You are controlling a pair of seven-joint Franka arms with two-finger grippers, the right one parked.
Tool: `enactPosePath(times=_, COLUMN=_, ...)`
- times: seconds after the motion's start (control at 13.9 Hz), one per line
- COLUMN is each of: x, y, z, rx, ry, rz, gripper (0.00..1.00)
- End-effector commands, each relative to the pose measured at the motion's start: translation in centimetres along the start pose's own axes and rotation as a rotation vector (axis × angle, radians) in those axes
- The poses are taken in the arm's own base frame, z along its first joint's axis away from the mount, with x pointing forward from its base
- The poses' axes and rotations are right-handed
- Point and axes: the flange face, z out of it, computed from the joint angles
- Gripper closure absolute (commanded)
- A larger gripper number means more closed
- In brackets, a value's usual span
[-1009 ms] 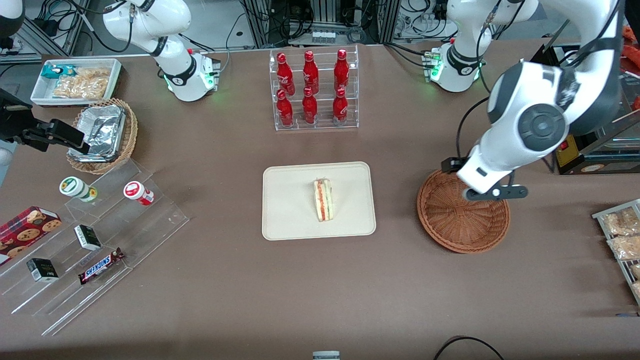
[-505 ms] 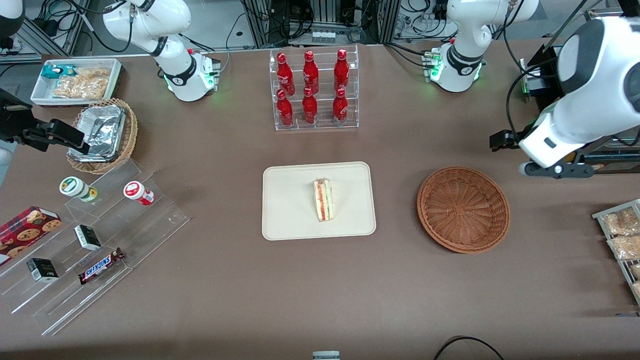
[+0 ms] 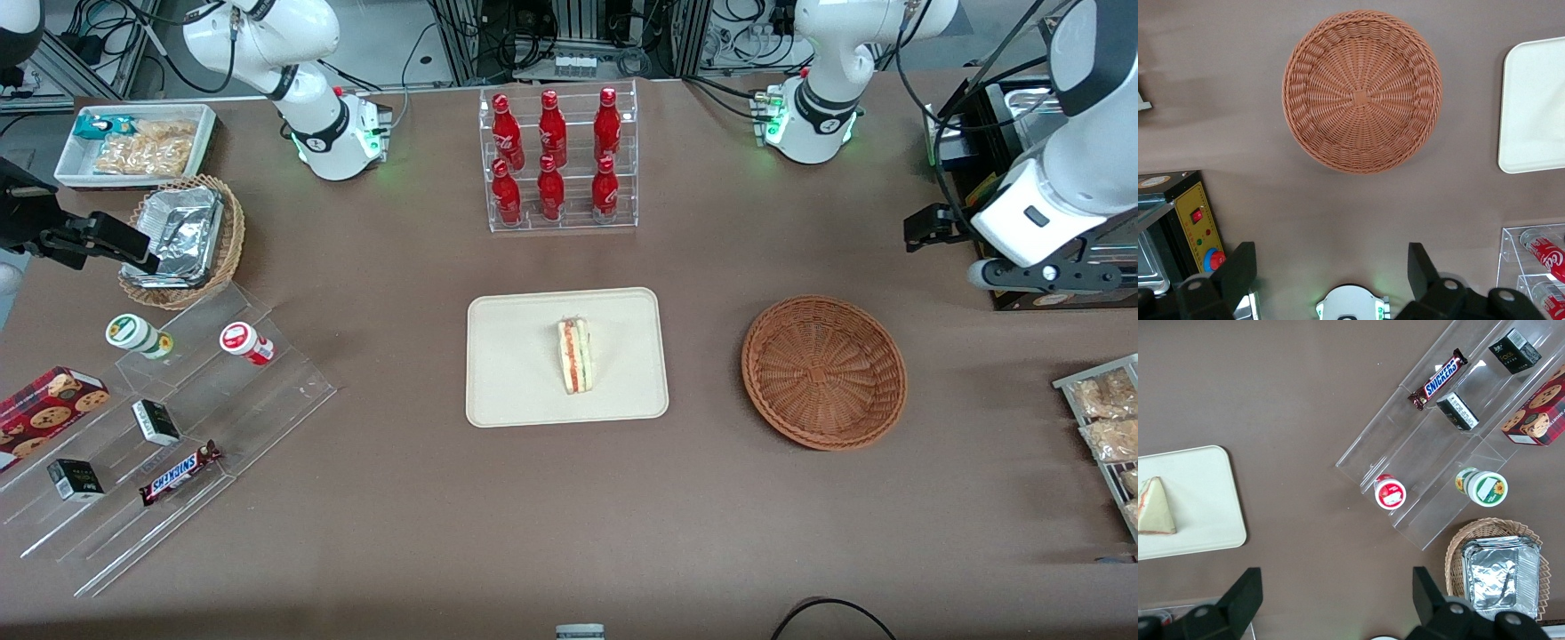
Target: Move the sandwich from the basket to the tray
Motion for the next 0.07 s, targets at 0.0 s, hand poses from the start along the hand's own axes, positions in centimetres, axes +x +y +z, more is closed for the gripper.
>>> enactPosePath(times=0.0, x=-0.41, y=-0.89, z=-0.81, rx=0.0, ry=0.01, rz=-0.001, gripper=0.0)
